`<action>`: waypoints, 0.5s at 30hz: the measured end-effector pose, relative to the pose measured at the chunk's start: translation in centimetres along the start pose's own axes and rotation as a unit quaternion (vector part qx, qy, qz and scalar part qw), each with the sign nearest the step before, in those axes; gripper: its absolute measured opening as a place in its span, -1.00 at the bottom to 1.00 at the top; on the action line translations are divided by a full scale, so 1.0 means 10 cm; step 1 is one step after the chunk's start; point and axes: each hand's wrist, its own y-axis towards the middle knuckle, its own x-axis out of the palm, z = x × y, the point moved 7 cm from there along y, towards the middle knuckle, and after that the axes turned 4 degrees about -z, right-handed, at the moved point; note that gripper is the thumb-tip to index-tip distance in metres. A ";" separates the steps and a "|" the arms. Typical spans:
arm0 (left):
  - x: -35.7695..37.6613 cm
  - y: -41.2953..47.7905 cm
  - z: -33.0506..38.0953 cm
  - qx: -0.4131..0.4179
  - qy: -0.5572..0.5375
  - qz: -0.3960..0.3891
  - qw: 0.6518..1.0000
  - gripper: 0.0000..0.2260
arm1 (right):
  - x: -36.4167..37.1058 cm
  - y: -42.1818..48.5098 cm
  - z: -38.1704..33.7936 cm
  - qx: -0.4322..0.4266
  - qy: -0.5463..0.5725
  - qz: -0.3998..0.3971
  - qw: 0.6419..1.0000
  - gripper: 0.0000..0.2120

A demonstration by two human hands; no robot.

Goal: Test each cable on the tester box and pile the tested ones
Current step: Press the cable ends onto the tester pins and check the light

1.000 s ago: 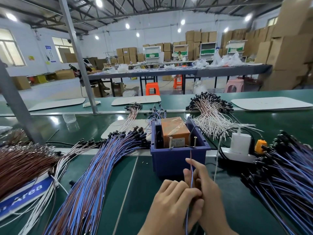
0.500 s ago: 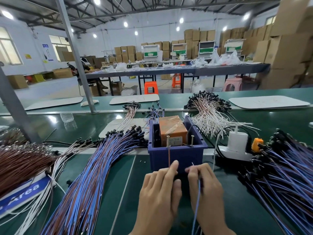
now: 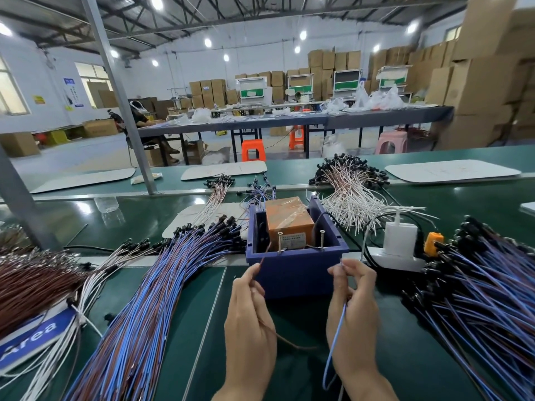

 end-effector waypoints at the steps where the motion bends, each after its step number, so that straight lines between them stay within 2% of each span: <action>1: -0.01 0.02 0.00 -0.001 0.003 0.008 1.000 -0.73 | 0.02 0.02 -0.01 -0.005 0.001 0.000 1.000 -0.84; 4: -0.01 0.09 0.11 0.021 0.017 0.031 0.999 -0.83 | 0.06 0.12 -0.02 -0.017 0.003 -0.003 1.000 -0.85; 8: 0.04 0.16 0.16 0.045 0.011 0.022 0.999 -0.82 | 0.08 0.22 -0.02 -0.033 -0.001 0.012 0.999 -0.91; 12: 0.03 0.16 0.14 0.058 0.005 0.028 0.998 -0.88 | 0.08 0.21 0.03 -0.039 0.002 0.021 0.999 -0.82; 15: 0.03 0.17 0.13 0.053 -0.002 0.033 0.998 -0.88 | 0.08 0.24 0.06 -0.039 0.014 0.029 0.999 -0.89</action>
